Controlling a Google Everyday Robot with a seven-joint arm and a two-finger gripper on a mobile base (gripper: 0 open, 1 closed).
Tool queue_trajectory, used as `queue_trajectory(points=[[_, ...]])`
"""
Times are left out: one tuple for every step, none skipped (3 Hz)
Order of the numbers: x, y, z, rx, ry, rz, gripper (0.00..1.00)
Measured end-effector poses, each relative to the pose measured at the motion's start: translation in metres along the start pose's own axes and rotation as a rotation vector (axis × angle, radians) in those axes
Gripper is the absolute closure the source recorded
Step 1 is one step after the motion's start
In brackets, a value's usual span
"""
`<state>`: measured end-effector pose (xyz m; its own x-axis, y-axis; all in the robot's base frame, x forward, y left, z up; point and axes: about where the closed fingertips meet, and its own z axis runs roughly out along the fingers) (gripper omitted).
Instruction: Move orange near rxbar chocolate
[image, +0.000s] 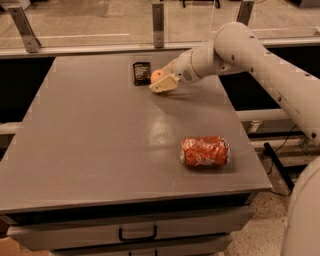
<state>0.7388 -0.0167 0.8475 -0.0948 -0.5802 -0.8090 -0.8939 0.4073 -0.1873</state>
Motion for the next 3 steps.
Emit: queue_trajectory(points=[[0.000, -0.003, 0.003, -0.010, -0.004, -0.001, 0.00], [-0.003, -0.004, 0.004, -0.016, -0.010, -0.006, 0.00], [-0.017, -0.005, -0.022, -0.013, -0.074, -0.018, 0.00]])
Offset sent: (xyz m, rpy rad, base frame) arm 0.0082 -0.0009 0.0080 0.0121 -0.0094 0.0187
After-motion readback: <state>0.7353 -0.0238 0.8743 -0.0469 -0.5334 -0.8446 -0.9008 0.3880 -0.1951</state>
